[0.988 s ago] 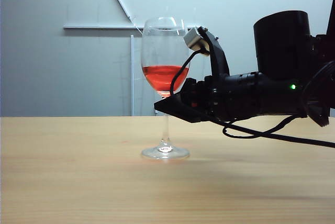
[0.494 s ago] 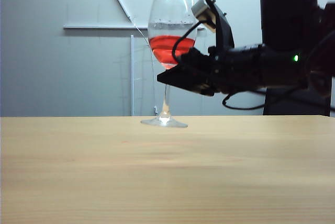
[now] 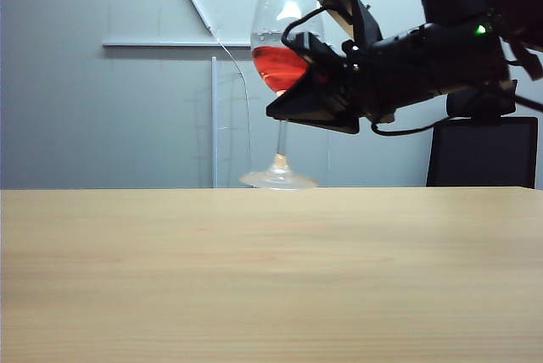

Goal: Gently pick up the goblet, rotate it counterclockwise for two full turns (viewing from above), and then place it back on the table.

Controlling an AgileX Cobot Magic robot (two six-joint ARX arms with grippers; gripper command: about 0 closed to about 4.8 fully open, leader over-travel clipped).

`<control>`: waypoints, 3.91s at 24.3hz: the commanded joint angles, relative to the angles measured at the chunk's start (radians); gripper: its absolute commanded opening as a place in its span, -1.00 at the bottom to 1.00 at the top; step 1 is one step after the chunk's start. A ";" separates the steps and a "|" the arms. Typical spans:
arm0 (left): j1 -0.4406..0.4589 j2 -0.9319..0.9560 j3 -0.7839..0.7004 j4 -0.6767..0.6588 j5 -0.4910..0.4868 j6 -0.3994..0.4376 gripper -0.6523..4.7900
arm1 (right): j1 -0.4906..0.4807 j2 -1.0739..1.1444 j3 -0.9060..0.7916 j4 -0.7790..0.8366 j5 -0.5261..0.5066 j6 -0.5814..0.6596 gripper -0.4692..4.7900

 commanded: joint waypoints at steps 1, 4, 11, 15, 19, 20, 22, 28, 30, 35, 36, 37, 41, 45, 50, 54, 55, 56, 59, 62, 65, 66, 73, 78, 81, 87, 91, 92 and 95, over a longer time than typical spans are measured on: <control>-0.006 0.002 0.004 0.009 0.001 0.001 -0.78 | 0.002 -0.011 0.032 0.041 -0.011 0.048 -0.85; -0.011 0.002 0.004 0.009 0.000 0.001 -0.78 | 0.002 -0.011 0.064 0.007 0.009 0.093 -0.85; -0.011 0.002 0.004 0.009 0.000 0.001 -0.78 | 0.003 -0.010 0.168 -0.193 0.053 0.084 -0.85; -0.011 0.002 0.004 0.009 0.000 0.001 -0.78 | 0.003 -0.010 0.226 -0.285 0.080 0.075 -0.85; -0.011 0.002 0.004 0.009 0.000 0.001 -0.78 | 0.005 -0.011 0.270 -0.362 0.100 0.039 -0.85; -0.011 0.002 0.004 0.009 0.000 0.001 -0.78 | 0.005 -0.011 0.270 -0.362 0.095 0.018 -0.85; -0.011 0.002 0.004 0.009 0.000 0.001 -0.78 | 0.009 -0.011 0.270 -0.367 0.093 -0.026 -0.85; -0.011 0.002 0.004 0.009 0.000 0.001 -0.78 | 0.018 -0.011 0.283 -0.440 0.090 -0.110 -0.85; -0.011 0.002 0.004 0.009 0.000 0.001 -0.78 | 0.026 -0.011 0.307 -0.521 0.091 -0.178 -0.85; -0.011 0.002 0.004 0.009 0.000 0.001 -0.78 | 0.033 -0.013 0.330 -0.565 0.025 -0.334 -0.85; -0.011 0.002 0.004 0.009 0.000 0.001 -0.78 | 0.033 -0.013 0.330 -0.560 0.008 -0.349 -0.85; -0.011 0.002 0.004 0.009 0.000 0.001 -0.78 | 0.033 -0.013 0.330 -0.554 -0.013 -0.358 -0.85; -0.011 0.002 0.004 0.009 0.000 0.001 -0.78 | 0.038 -0.013 0.330 -0.518 -0.172 -0.428 -0.85; -0.011 0.002 0.004 0.009 0.000 0.001 -0.78 | 0.039 -0.013 0.328 -0.526 -0.258 -0.467 -0.85; -0.011 0.002 0.004 0.009 0.000 0.001 -0.78 | 0.039 -0.015 0.327 -0.500 -0.352 -0.457 -0.85; -0.011 0.002 0.004 0.009 0.000 0.001 -0.78 | 0.039 -0.049 0.247 -0.277 -0.358 -0.336 -0.85; -0.011 0.002 0.004 0.009 0.000 0.001 -0.78 | 0.039 -0.062 0.202 -0.166 -0.357 -0.275 -0.85; -0.011 0.002 0.004 0.009 0.000 0.001 -0.78 | 0.039 -0.068 0.172 -0.090 -0.349 -0.233 -0.85; -0.011 0.002 0.004 0.009 0.000 0.001 -0.78 | 0.038 -0.077 0.097 0.103 -0.327 -0.122 -0.85; -0.011 0.002 0.004 0.009 0.000 0.001 -0.78 | 0.038 -0.078 0.027 0.285 -0.259 -0.025 -0.85; -0.011 0.002 0.004 0.009 0.000 0.001 -0.78 | 0.038 -0.078 -0.047 0.449 -0.166 0.060 -0.85; -0.011 0.002 0.004 0.009 0.000 0.001 -0.78 | 0.038 -0.078 -0.075 0.502 -0.121 0.092 -0.85; -0.011 0.002 0.004 0.009 0.000 0.001 -0.78 | 0.032 -0.077 -0.113 0.494 0.080 0.296 -0.85; -0.010 0.002 0.004 0.009 0.000 0.001 -0.78 | 0.009 -0.077 -0.107 0.366 0.129 0.408 -0.85; -0.010 0.002 0.004 0.009 0.000 0.001 -0.78 | 0.003 -0.077 -0.093 0.299 0.119 0.418 -0.85; -0.010 0.002 0.004 0.009 0.000 0.001 -0.78 | 0.002 -0.077 -0.025 0.108 0.101 0.411 -0.85; -0.010 0.002 0.004 0.009 0.000 0.001 -0.78 | 0.003 -0.077 0.078 -0.116 0.076 0.323 -0.85; -0.010 0.002 0.004 0.009 0.000 0.001 -0.78 | 0.003 -0.077 0.117 -0.188 0.075 0.290 -0.85; -0.010 0.002 0.004 0.009 0.000 0.001 -0.78 | 0.003 -0.076 0.180 -0.292 0.075 0.224 -0.85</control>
